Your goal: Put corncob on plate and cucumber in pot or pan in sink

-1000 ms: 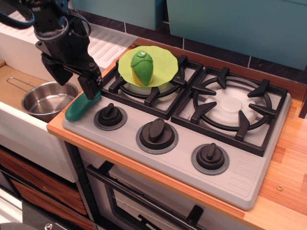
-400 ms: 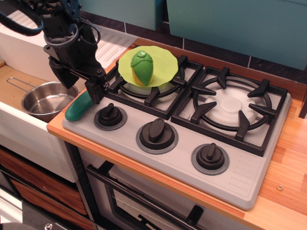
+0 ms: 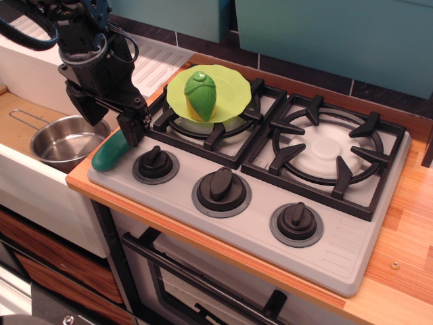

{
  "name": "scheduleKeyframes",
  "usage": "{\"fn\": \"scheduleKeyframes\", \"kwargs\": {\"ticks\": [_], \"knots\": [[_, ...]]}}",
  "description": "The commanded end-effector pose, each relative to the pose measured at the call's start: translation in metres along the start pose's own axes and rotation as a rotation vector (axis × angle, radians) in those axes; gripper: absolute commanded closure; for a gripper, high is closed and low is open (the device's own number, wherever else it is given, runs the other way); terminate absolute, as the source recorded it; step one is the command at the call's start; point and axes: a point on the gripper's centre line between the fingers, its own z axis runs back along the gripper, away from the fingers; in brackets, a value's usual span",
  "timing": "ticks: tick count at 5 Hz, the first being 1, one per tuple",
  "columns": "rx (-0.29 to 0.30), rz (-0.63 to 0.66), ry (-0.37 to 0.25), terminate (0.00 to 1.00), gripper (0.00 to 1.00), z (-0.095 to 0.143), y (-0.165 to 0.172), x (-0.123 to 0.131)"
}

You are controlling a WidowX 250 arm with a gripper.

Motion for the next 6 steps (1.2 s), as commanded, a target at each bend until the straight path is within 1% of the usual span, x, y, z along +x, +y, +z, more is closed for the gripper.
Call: {"fn": "scheduleKeyframes", "kwargs": {"ticks": [1,2,3,5,6], "knots": [[0.040,-0.054,-0.144,0.00,0.00,-0.022,0.005,0.001],[0.048,-0.067,-0.179,0.00,0.00,-0.029,0.008,-0.002],[0.052,-0.068,-0.185,0.00,0.00,-0.030,0.009,-0.003],[0.040,-0.060,-0.188,0.00,0.00,-0.034,0.008,-0.006],[0.027,-0.052,-0.170,0.00,1.00,-0.034,0.009,-0.004]]}}
